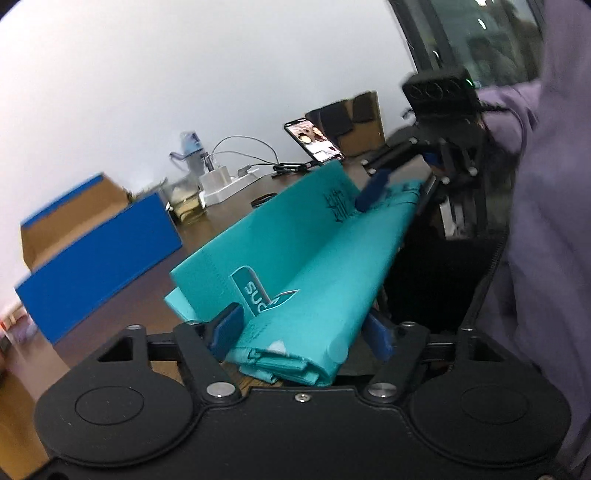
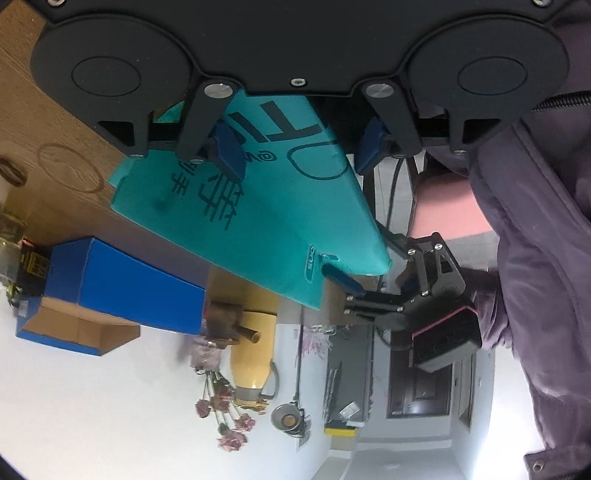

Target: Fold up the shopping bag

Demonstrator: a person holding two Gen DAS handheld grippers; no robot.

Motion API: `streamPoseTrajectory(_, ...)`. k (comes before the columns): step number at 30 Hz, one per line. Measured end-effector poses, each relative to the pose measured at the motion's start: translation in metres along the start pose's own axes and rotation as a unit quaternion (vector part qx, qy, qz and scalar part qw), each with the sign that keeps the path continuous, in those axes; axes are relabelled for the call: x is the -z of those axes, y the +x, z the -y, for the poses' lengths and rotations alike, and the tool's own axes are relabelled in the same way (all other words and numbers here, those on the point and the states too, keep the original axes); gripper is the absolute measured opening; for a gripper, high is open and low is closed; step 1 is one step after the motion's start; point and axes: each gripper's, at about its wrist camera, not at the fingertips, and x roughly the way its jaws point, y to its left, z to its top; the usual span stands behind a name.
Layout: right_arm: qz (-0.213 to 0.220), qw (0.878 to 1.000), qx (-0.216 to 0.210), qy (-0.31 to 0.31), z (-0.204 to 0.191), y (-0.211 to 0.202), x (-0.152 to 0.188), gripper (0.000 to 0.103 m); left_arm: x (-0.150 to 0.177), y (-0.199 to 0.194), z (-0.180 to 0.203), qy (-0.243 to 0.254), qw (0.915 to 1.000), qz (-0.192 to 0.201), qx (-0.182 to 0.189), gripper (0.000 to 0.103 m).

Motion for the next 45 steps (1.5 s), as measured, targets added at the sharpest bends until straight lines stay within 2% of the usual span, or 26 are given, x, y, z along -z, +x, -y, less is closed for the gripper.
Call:
streamPoseTrajectory(4, 0.025, 0.998, -0.013, 0.059, 0.011, -0.005, 0.005, 0.064, 0.002, -0.007, -0.015, -0.08, 0.9966, 0.012, 0.018, 0.058)
streamPoseTrajectory(6, 0.034, 0.994, -0.025, 0.101, 0.02, -0.007, 0.006, 0.064, 0.002, -0.009, -0.03, -0.141, 0.9892, 0.017, 0.036, 0.056)
streamPoseTrajectory(8, 0.045, 0.984, -0.046, 0.167, 0.036, -0.008, 0.005, 0.058, 0.003, -0.009, -0.048, -0.225, 0.9726, 0.023, 0.056, 0.054)
streamPoseTrajectory(11, 0.072, 0.954, -0.086, 0.277, 0.065, -0.005, 0.008, 0.048, 0.005, -0.01, -0.07, -0.329, 0.9417, 0.031, 0.063, 0.052)
streamPoseTrajectory(13, 0.094, 0.935, -0.086, 0.33, 0.077, -0.002, 0.009, 0.046, 0.003, -0.005, -0.078, -0.384, 0.9226, 0.027, 0.028, 0.052)
streamPoseTrajectory(14, 0.105, 0.928, -0.071, 0.352, 0.081, 0.0, 0.009, 0.042, 0.002, -0.002, -0.081, -0.41, 0.9115, 0.024, 0.01, 0.052)
streamPoseTrajectory(16, 0.099, 0.91, -0.024, 0.401, 0.091, 0.005, 0.009, 0.02, -0.008, 0.005, -0.083, -0.442, 0.8958, -0.003, -0.049, 0.051)
streamPoseTrajectory(17, 0.087, 0.909, 0.005, 0.407, 0.093, 0.01, 0.008, 0.02, -0.012, 0.01, -0.083, -0.447, 0.8913, -0.022, -0.074, 0.048)
streamPoseTrajectory(18, 0.069, 0.918, 0.039, 0.389, 0.089, 0.015, 0.005, 0.02, -0.016, 0.013, -0.08, -0.441, 0.8919, -0.03, -0.095, 0.047)
streamPoseTrajectory(21, 0.023, 0.95, 0.135, 0.279, 0.058, 0.027, -0.015, 0.025, -0.031, 0.026, -0.059, -0.36, 0.9179, -0.052, -0.16, 0.047)
streamPoseTrajectory(22, 0.009, 0.958, 0.168, 0.234, 0.045, 0.031, -0.021, 0.028, -0.033, 0.027, -0.053, -0.343, 0.9221, -0.055, -0.171, 0.048)
streamPoseTrajectory(24, 0.012, 0.964, 0.224, 0.141, 0.016, 0.038, -0.02, 0.03, -0.037, 0.028, -0.044, -0.313, 0.9285, -0.057, -0.191, 0.05)
streamPoseTrajectory(25, 0.023, 0.963, 0.238, 0.125, 0.008, 0.039, -0.015, 0.03, -0.04, 0.028, -0.041, -0.3, 0.9306, -0.053, -0.203, 0.052)
streamPoseTrajectory(27, 0.045, 0.958, 0.251, 0.128, 0.0, 0.039, -0.008, 0.03, -0.046, 0.02, -0.038, -0.277, 0.929, -0.036, -0.243, 0.052)
streamPoseTrajectory(29, 0.055, 0.957, 0.254, 0.132, -0.004, 0.039, -0.006, 0.03, -0.056, 0.01, -0.032, -0.265, 0.9208, -0.006, -0.286, 0.053)
streamPoseTrajectory(31, 0.062, 0.958, 0.246, 0.133, -0.006, 0.041, -0.005, 0.03, -0.069, 0.004, -0.022, -0.259, 0.9184, 0.021, -0.298, 0.056)
streamPoseTrajectory(32, 0.066, 0.962, 0.229, 0.131, -0.007, 0.044, -0.006, 0.03, -0.075, 0.007, -0.017, -0.261, 0.9179, 0.029, -0.298, 0.06)
streamPoseTrajectory(34, 0.069, 0.968, 0.201, 0.132, -0.007, 0.047, -0.007, 0.03, -0.082, 0.025, -0.007, -0.269, 0.9177, 0.018, -0.292, 0.06)
streamPoseTrajectory(36, 0.072, 0.969, 0.198, 0.131, -0.009, 0.049, -0.007, 0.03, -0.08, 0.047, 0.003, -0.268, 0.9193, -0.022, -0.287, 0.06)
streamPoseTrajectory(38, 0.074, 0.969, 0.198, 0.13, -0.011, 0.048, -0.006, 0.032, -0.07, 0.064, 0.013, -0.245, 0.922, -0.064, -0.293, 0.06)
streamPoseTrajectory(39, 0.074, 0.968, 0.201, 0.128, -0.015, 0.044, -0.005, 0.033, -0.067, 0.069, 0.018, -0.217, 0.9278, -0.062, -0.297, 0.062)
streamPoseTrajectory(41, 0.076, 0.967, 0.212, 0.12, -0.022, 0.032, -0.002, 0.047, -0.059, 0.07, 0.025, -0.189, 0.9327, -0.054, -0.303, 0.062)
streamPoseTrajectory(45, 0.078, 0.956, 0.278, 0.043, -0.041, -0.003, 0.0, 0.058, -0.054, 0.072, 0.022, -0.189, 0.935, -0.053, -0.296, 0.062)
